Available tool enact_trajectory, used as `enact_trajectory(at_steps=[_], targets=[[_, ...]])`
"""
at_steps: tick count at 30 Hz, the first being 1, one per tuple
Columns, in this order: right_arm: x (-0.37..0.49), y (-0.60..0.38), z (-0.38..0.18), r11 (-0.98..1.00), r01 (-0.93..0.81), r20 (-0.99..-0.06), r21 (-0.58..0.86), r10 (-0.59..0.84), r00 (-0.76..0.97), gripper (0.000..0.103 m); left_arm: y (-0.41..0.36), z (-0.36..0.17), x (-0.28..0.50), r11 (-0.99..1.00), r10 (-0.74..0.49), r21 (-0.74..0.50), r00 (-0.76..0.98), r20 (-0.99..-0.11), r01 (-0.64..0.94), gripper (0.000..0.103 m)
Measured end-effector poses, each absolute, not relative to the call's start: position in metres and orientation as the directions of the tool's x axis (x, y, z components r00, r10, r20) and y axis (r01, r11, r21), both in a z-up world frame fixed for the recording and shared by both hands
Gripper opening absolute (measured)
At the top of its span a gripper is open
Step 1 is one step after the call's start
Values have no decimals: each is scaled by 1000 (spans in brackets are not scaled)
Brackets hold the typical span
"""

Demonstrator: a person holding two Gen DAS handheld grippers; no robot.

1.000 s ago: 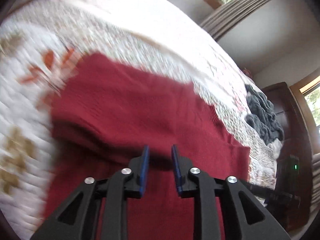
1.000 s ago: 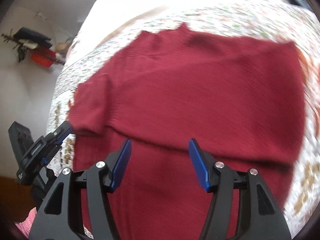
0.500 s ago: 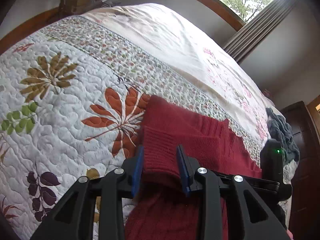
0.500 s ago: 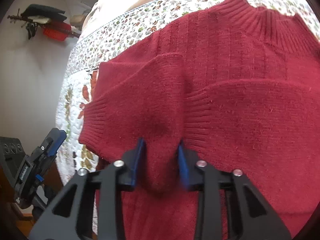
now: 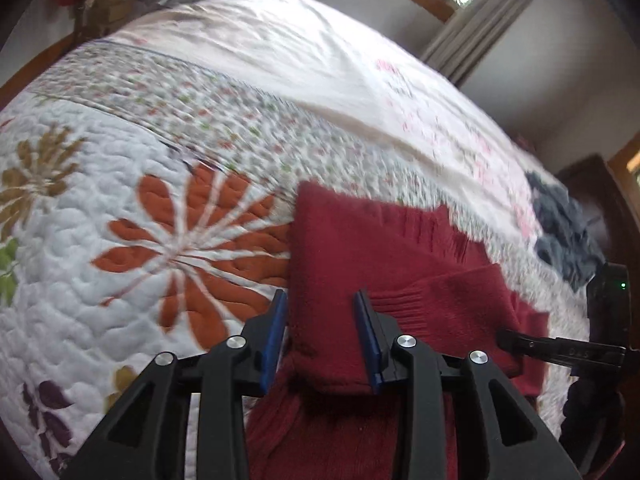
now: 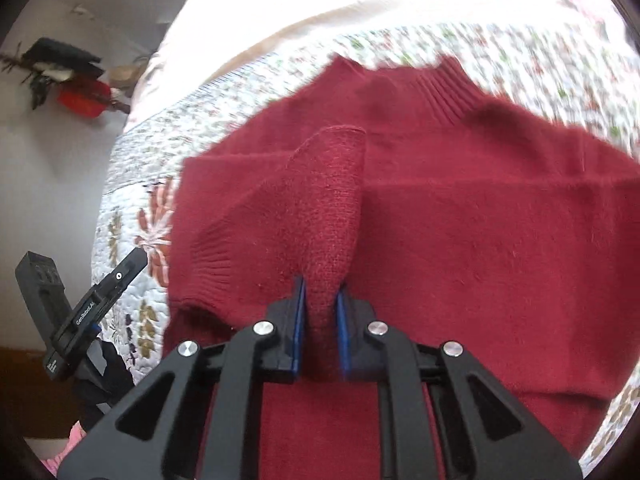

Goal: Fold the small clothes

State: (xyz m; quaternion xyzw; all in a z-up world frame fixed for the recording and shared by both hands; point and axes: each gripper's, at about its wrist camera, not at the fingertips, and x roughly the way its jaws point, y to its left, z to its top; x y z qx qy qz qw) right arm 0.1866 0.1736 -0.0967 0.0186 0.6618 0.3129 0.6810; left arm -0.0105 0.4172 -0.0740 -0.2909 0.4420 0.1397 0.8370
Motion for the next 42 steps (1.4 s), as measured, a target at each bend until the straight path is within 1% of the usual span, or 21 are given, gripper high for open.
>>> enact_trajectory(at_steps=[6,12,13,14,15,16,18,19,20,21,24,27,31,33,34,35,37,40,42], targets=[[184,171,-129,832,-378,-910,406,407,-83,14,409,-111,9,831,-18,-275,470,-882,-484,35],[185,172,-139,837,-366,-911,407,402,-96,17,413,-120,6,826,-55,-302,466,-883,-476,38],[185,175,-138,836,-372,-912,404,398,-96,18,414,-120,6,822,-61,-309,465,-883,-478,38],[184,177,-135,835,-380,-915,397,394,-91,22,416,-119,6,817,-70,-317,464,-883,-481,38],[183,180,-128,840,-394,-923,373,378,-67,26,418,-116,5,809,-82,-330,462,-883,-487,37],[180,181,-120,844,-412,-930,345,365,-30,33,420,-113,4,802,-90,-339,462,-882,-492,37],[169,186,-95,830,-488,-933,269,350,81,36,425,-104,1,792,-96,-356,475,-875,-495,38],[161,192,-83,809,-540,-931,231,344,118,42,428,-99,0,790,-93,-358,480,-872,-497,39],[154,198,-77,789,-576,-928,214,348,131,45,430,-94,-4,787,-89,-358,483,-871,-502,44],[144,209,-72,745,-631,-922,219,369,116,47,433,-91,-6,784,-89,-361,485,-870,-504,46],[120,242,-76,640,-727,-920,249,392,30,48,438,-85,-10,785,-85,-357,482,-872,-507,47],[101,269,-88,584,-789,-937,189,348,33,48,440,-83,-12,787,-85,-353,477,-875,-506,47],[99,288,-106,574,-796,-945,190,326,10,48,439,-84,-12,794,-88,-349,474,-876,-497,47],[99,292,-113,580,-794,-950,181,311,11,43,436,-87,-11,798,-93,-348,468,-879,-493,47],[102,291,-114,589,-787,-949,185,314,11,35,434,-88,-10,799,-95,-346,465,-880,-492,47],[107,288,-114,599,-775,-946,202,325,6,21,432,-90,-8,803,-94,-340,460,-883,-489,47],[116,276,-110,625,-741,-935,246,355,-11,9,428,-94,-6,812,-86,-324,448,-890,-486,47],[134,245,-102,678,-624,-888,387,457,-54,7,422,-100,-2,826,-78,-300,431,-899,-477,47],[145,217,-92,707,-541,-852,456,522,-37,7,418,-103,0,841,-60,-271,418,-906,-468,47]])
